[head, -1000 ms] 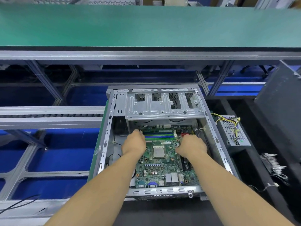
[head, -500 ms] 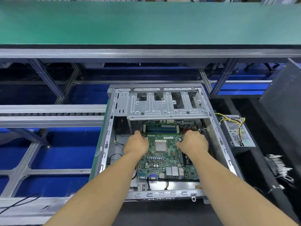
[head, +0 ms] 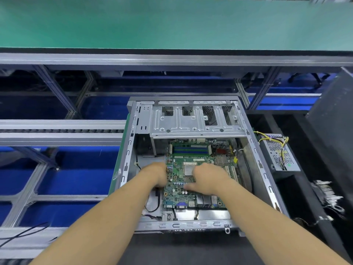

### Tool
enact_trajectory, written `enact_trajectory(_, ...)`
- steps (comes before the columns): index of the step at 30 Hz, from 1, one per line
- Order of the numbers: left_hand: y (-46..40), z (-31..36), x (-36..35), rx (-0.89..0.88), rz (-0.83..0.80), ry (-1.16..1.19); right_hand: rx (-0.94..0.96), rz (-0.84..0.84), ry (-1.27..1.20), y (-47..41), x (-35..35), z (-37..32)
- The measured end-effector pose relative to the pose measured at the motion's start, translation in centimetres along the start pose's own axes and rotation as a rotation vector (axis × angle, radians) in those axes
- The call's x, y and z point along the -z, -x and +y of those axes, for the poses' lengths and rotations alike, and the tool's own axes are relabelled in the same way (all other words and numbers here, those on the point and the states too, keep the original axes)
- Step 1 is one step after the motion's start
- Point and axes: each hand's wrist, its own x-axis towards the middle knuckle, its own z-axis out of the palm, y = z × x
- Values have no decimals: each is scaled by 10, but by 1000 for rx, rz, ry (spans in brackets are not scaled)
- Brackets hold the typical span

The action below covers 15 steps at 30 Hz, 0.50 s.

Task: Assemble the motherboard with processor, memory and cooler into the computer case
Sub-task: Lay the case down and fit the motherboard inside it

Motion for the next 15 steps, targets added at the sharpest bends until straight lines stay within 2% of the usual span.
enact_trajectory(4,11,-1,1,-25,-151,-52,151,-211,-197,8,1,2)
enact_trajectory(7,14,2,-3,34,-48,182,218,-282,-65,12,1,-4)
enact_trajectory(10,12,6,-7,110,20,528,263,-240,85,15,1,-10)
enact_trajectory(13,12,5,-7,159,69,696,271,-135,-11,20,5,-8)
enact_trajectory(15,10,2,-6,166,162,763,258,-67,-79,22,6,-5)
